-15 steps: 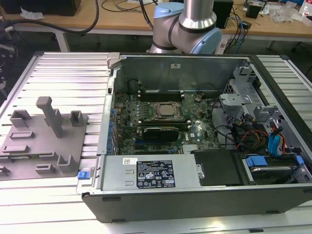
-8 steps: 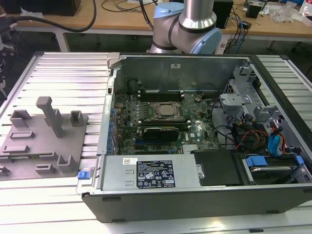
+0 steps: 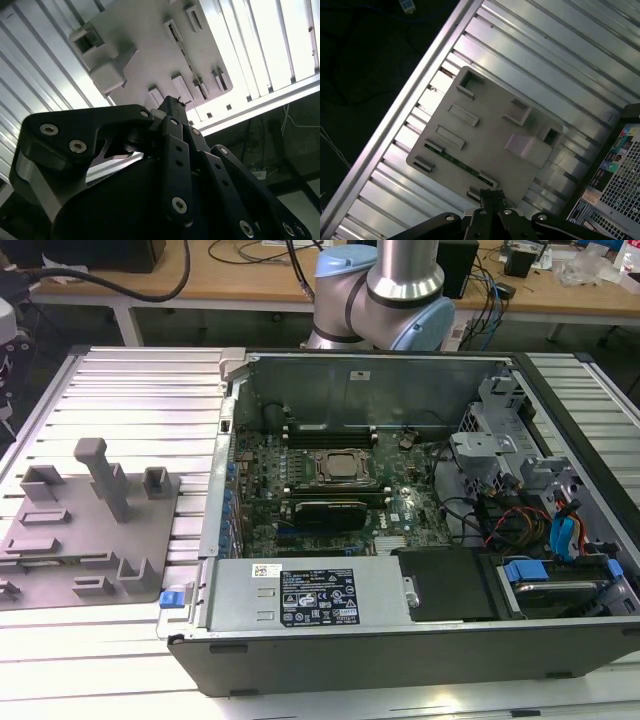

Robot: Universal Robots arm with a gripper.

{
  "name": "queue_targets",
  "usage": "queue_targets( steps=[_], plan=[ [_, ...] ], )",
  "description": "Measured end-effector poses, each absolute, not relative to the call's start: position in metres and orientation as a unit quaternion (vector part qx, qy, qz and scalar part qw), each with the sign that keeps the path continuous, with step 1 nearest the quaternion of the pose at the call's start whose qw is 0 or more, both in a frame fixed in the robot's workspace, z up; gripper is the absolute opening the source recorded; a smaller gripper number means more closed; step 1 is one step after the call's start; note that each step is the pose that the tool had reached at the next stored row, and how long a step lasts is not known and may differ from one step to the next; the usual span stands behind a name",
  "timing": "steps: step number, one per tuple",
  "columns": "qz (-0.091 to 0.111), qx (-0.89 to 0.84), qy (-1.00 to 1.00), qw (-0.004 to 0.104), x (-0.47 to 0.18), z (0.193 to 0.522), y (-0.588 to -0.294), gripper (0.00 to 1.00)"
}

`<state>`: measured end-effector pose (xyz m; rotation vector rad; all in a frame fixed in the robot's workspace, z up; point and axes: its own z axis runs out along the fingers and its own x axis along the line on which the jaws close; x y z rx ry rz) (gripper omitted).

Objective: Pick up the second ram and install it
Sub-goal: 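Pick up the second ram and move it above second insertion slot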

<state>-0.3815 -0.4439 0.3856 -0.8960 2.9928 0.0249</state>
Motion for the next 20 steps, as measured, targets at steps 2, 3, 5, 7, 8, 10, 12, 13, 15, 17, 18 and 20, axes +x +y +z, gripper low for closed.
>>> queue_targets(
  steps=[2,3,5,7,8,10,12,13,15,17,18,20],
  plan=[
    [0.008,-0.307,0.952,0.009,-0.3818,0.3856,-0.4441,0.11],
    [0.008,-0.313,0.950,0.008,-0.3820,0.3856,-0.4441,0.11],
    [0.008,-0.328,0.945,0.008,-0.3822,0.3856,-0.4440,0.11],
    [0.008,-0.335,0.942,0.008,-0.3822,0.3856,-0.4440,0.11],
    [0.008,-0.342,0.940,0.008,-0.3822,0.3856,-0.4440,0.11],
    [0.009,-0.353,0.936,0.008,-0.3823,0.3857,-0.4440,0.11],
    [0.009,-0.368,0.930,0.008,-0.3823,0.3856,-0.4440,0.11],
    [0.009,-0.375,0.927,0.008,-0.3823,0.3856,-0.4440,0.11],
    [0.009,-0.384,0.923,0.008,-0.3823,0.3856,-0.4440,0.11],
    [0.009,-0.393,0.919,0.008,-0.3823,0.3856,-0.4440,0.11],
    [0.009,-0.397,0.918,0.008,-0.3823,0.3856,-0.4440,0.11],
    [0.009,-0.414,0.910,0.008,-0.3823,0.3856,-0.4440,0.11]
  ],
)
